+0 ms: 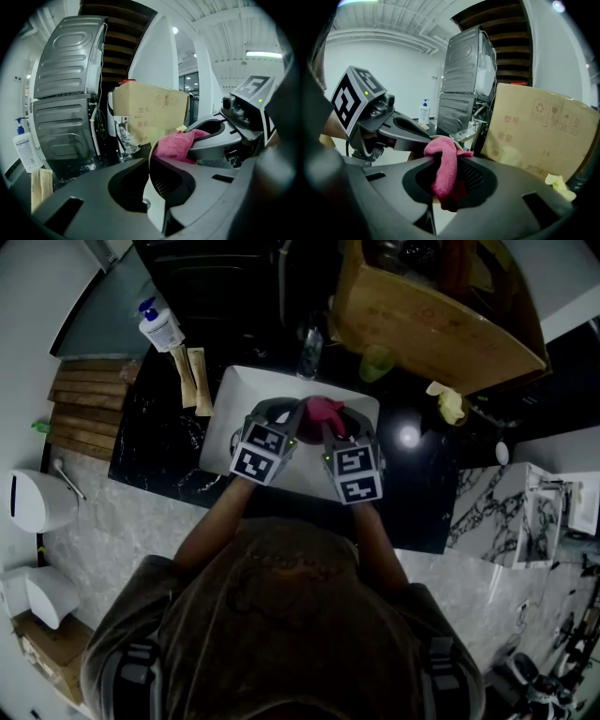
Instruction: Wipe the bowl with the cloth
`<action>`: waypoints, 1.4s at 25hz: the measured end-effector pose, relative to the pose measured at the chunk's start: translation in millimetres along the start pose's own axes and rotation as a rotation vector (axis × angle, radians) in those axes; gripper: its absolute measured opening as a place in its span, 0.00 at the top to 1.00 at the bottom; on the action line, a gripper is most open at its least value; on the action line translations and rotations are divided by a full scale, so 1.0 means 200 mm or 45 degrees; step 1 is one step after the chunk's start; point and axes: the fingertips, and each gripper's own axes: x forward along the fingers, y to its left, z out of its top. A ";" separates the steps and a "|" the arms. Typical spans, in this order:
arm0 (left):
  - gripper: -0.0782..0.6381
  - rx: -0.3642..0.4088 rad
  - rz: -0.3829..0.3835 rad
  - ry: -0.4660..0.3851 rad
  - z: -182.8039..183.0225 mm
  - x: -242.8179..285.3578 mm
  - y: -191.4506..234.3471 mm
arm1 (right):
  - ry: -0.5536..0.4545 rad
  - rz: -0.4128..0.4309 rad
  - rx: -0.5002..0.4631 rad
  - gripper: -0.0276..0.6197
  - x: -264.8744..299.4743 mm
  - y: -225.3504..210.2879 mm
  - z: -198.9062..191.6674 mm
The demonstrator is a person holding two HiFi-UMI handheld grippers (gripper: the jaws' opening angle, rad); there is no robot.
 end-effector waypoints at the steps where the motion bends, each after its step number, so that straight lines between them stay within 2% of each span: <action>1: 0.85 -0.001 0.004 0.003 0.00 0.00 0.00 | 0.017 0.008 -0.005 0.85 0.01 0.01 -0.02; 19: 0.85 -0.044 0.042 0.001 -0.01 -0.02 0.05 | 0.156 0.179 -0.072 0.85 0.04 0.18 -0.15; 26: 0.85 -0.078 0.027 0.011 -0.03 -0.01 0.04 | 0.082 0.253 -0.215 0.85 0.04 0.29 -0.07; 35: 0.86 -0.099 -0.033 0.030 -0.04 0.00 0.00 | -0.023 0.179 -0.240 0.85 0.02 0.20 0.00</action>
